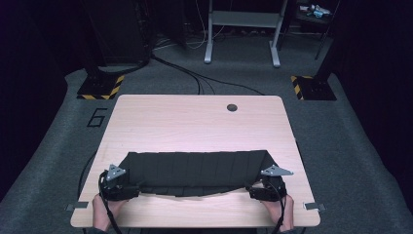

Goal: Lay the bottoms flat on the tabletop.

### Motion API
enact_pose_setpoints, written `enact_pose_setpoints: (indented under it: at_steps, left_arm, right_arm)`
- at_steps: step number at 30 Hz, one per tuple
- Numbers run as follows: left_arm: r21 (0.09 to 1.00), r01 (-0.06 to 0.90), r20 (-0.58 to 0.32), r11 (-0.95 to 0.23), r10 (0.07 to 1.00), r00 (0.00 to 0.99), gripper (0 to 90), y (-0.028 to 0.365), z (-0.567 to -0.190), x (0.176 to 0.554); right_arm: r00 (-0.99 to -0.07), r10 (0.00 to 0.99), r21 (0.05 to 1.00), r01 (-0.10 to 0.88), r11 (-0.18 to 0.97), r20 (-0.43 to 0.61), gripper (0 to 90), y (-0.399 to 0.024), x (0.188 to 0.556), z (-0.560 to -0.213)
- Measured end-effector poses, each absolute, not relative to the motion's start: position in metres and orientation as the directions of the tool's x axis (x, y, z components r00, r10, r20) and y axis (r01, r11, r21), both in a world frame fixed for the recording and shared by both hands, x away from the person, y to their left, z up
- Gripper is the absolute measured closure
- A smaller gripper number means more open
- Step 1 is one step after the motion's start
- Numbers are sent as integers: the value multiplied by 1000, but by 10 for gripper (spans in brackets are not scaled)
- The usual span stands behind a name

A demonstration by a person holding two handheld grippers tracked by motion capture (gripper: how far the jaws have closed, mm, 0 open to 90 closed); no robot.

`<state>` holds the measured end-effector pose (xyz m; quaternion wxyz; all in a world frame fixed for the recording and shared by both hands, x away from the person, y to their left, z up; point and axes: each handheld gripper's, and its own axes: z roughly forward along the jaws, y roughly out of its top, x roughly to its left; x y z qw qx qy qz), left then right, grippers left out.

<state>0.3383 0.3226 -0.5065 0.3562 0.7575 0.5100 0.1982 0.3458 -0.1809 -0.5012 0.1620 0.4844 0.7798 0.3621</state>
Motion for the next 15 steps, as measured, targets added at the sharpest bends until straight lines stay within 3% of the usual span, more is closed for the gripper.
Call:
enact_pose_setpoints:
  at_steps: [7, 9, 12, 15]
  left_arm:
    - [732, 637, -69, -239, 905, 419, 320, 321, -512, 335]
    - [730, 639, -67, -243, 905, 420, 398, 320, -512, 334]
    - [733, 632, -55, -253, 903, 425, 587, 319, -514, 333]
    - [735, 627, -38, -256, 909, 416, 696, 320, -513, 333]
  right_arm:
    - [-482, 870, 725, 635, 266, 102, 453, -176, 347, -509]
    - [-484, 869, 730, 629, 267, 100, 503, -175, 346, -509]
    - [-484, 869, 734, 625, 266, 97, 584, -175, 346, -509]
    - [-485, 870, 738, 618, 271, 87, 662, -174, 346, -509]
